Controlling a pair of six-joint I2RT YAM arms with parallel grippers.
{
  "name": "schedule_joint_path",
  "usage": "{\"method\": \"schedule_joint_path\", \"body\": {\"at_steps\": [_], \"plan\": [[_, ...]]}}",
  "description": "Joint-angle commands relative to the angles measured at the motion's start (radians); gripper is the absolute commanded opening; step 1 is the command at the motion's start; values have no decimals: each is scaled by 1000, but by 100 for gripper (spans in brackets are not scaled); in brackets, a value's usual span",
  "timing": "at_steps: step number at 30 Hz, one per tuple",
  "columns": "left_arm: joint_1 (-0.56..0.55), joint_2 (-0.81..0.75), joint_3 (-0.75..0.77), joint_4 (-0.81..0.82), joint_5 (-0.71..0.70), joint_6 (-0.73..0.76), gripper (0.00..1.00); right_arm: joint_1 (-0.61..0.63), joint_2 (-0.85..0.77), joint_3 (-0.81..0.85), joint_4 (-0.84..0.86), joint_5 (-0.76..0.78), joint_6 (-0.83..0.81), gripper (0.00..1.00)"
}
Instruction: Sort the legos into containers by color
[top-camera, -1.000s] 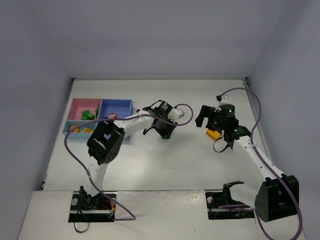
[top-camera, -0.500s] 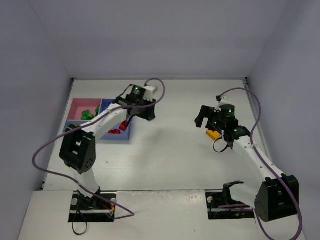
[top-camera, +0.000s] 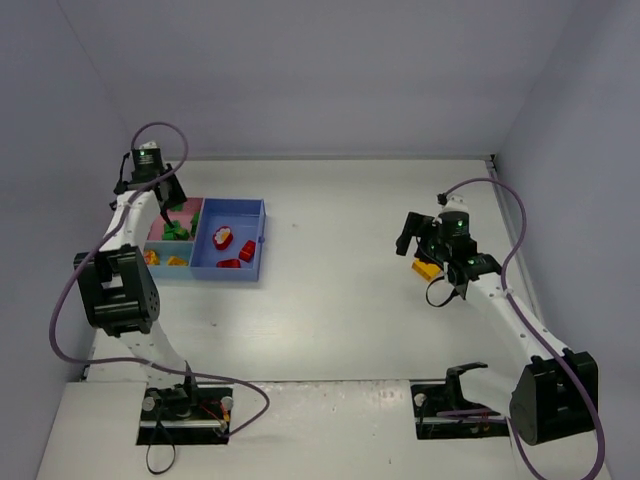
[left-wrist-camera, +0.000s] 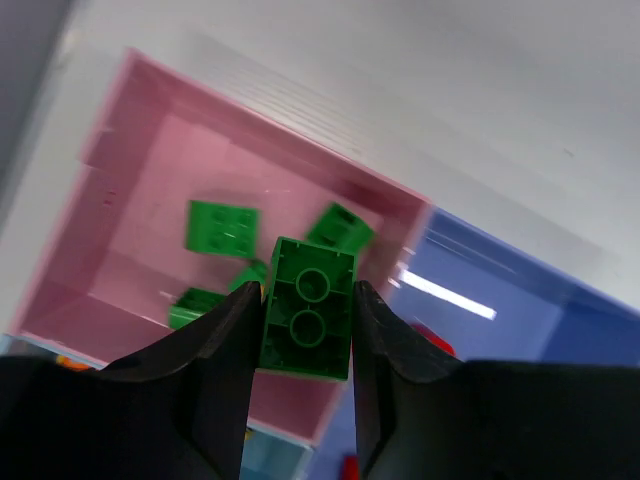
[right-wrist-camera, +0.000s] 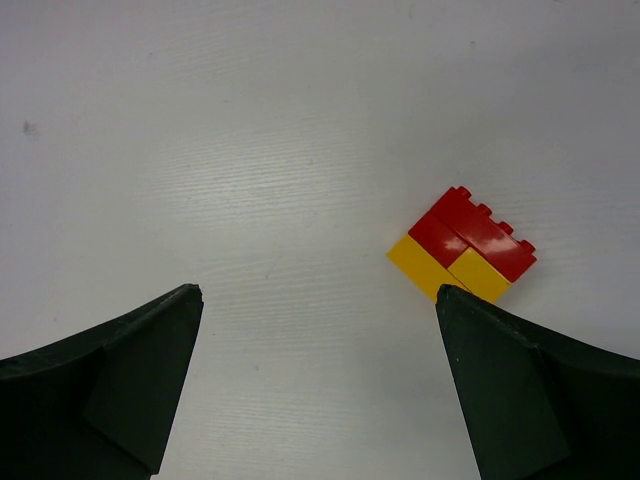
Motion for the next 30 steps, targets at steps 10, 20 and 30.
{"method": "schedule_joint_path", "body": {"at_steps": [10,20,30], "plan": [[69,137,170,-3,-87,-37,38,-46,3,14,-148,270,179,100],[55,62,146,-93,-57,-108,68,-47,157,17,-211,296,349,100],[-156,-134,41,-151,9,-126,69,-47,303,95,-208,350,425,100]]}}
